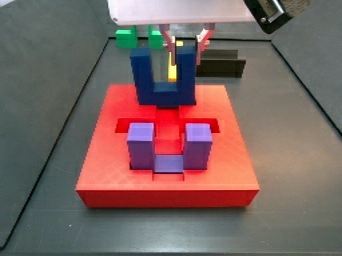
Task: Pick up the blue object. Move up. Place the blue object on the fixture. Regrasp the blue object. Move to above the board. Insert the blue object.
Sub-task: Insert the blue object.
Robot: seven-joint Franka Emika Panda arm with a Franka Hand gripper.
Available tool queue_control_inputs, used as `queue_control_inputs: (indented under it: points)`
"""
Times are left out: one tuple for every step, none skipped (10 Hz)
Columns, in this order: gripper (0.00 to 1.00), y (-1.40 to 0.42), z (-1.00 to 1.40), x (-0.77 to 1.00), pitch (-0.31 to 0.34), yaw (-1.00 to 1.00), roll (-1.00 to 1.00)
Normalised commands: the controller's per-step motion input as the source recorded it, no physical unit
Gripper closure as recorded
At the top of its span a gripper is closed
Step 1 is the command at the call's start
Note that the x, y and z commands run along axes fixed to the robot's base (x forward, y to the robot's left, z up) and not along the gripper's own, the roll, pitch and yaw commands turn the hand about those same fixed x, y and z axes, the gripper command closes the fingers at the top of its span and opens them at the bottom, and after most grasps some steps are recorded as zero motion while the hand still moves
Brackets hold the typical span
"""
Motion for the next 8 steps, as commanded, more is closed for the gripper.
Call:
queue_control_inputs:
  points:
    - [1.00, 0.00, -0.36, 0.08, 0.006, 0.06, 0.18]
    - [1.00, -0.07, -0.44, 0.26, 0.109, 0.07, 0.25]
    - [1.00, -0.12, -0.46, 0.32, 0.157, 0.05, 0.27]
    - [1.00, -0.12, -0.45, 0.34, 0.167, 0.03, 0.26]
    - [1.00, -0.14, -0.43, 0.33, 0.166, 0.02, 0.25]
    - [1.00, -0.10, -0.41, 0.32, 0.133, 0.00, 0.18]
    - [1.00, 0.00, 0.00, 0.07, 0.027, 0.00, 0.00]
    - [1.00, 0.00, 0.00, 0.00, 0.000, 0.00, 0.00]
